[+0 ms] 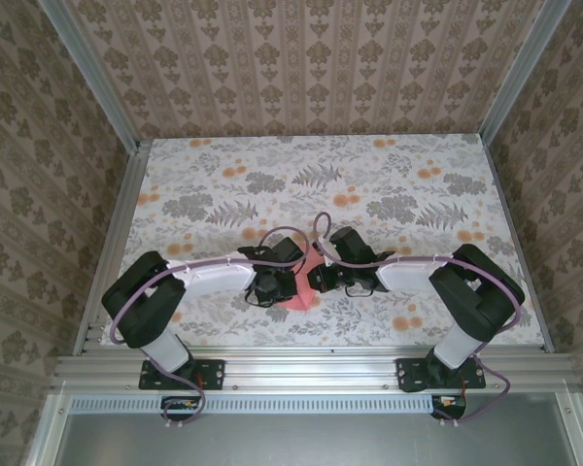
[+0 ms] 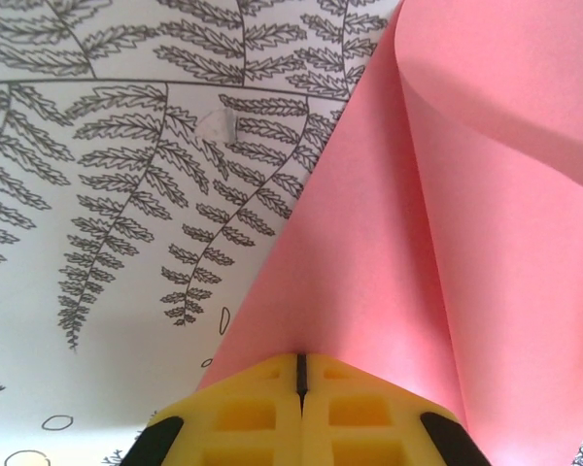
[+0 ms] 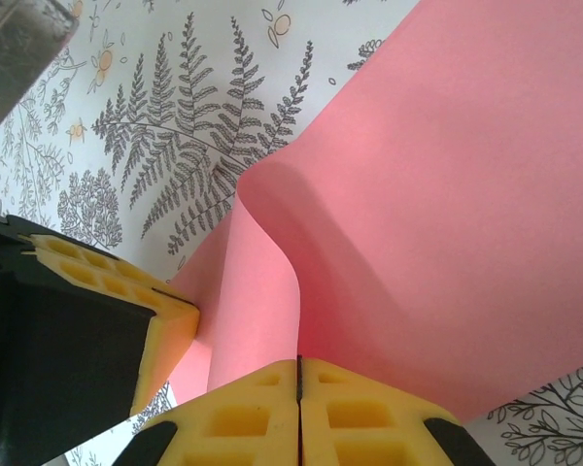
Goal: Fold a paper plane with a square sheet of paper (pick it up from the middle)
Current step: Fold the triangle a second time at the center of the table.
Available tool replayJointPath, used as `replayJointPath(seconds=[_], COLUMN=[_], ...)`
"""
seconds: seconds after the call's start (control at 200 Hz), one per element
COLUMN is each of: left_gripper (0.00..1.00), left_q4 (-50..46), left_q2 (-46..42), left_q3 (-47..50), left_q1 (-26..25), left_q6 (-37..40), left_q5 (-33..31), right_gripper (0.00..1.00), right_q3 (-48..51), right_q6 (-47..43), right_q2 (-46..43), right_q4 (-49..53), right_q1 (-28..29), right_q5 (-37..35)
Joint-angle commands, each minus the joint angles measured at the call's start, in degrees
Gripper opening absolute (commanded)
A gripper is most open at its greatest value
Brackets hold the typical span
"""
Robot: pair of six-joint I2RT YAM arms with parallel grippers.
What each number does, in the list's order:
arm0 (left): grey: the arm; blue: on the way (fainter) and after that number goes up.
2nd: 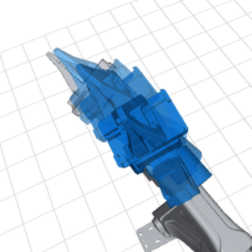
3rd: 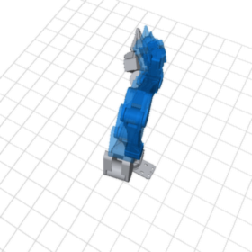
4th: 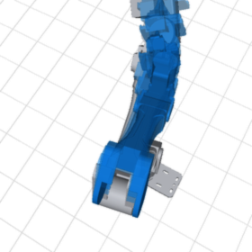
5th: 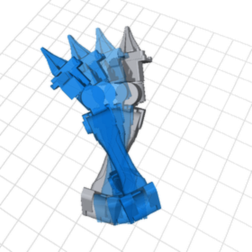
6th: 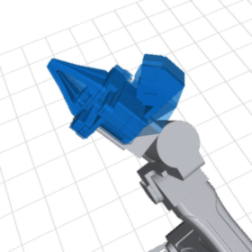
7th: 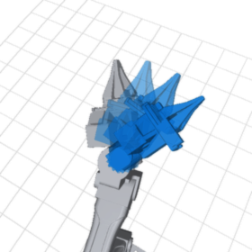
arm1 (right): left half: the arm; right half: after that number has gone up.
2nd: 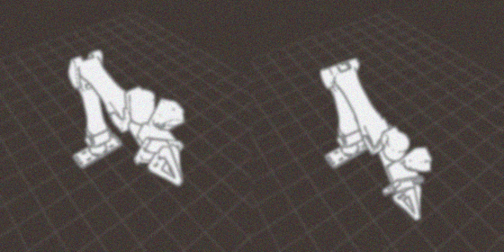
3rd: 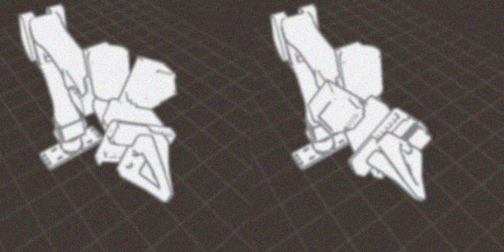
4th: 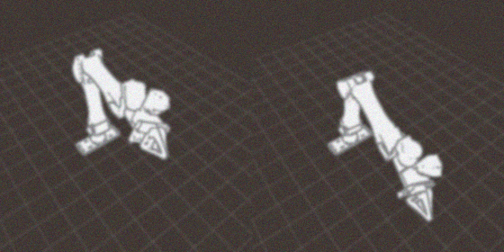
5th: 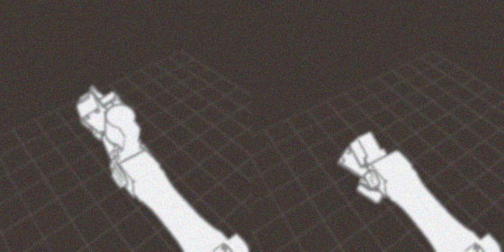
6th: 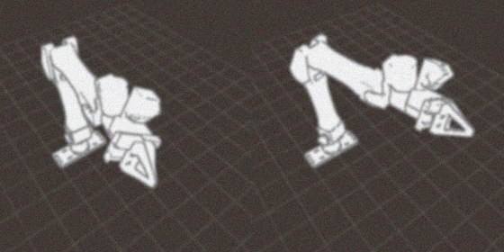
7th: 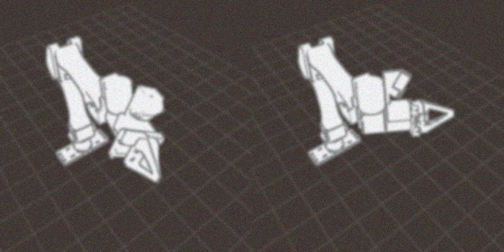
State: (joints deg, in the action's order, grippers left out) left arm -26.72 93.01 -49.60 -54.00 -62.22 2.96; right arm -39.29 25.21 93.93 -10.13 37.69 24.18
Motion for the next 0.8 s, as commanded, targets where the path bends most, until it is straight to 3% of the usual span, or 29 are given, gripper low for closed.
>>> replayJointPath(seconds=[0.0, 0.795], left_gripper=[0.02, 0.03], left_q4=[-0.9, -1.73], left_q2=[3.16, 3.65], left_q3=[0.82, -0.34], left_q1=[-0.84, -1.24], left_q6=[1.13, 1.89], left_q5=[-0.15, -0.19], right_gripper=[0.09, 0.1], right_q3=[0.87, 3.72], right_q6=[-1.15, 0.5], right_q2=[0.02, -2.14], right_q4=[-1.08, -3.93], right_q1=[-0.38, -0.22], right_q5=[-1.35, -2.53])
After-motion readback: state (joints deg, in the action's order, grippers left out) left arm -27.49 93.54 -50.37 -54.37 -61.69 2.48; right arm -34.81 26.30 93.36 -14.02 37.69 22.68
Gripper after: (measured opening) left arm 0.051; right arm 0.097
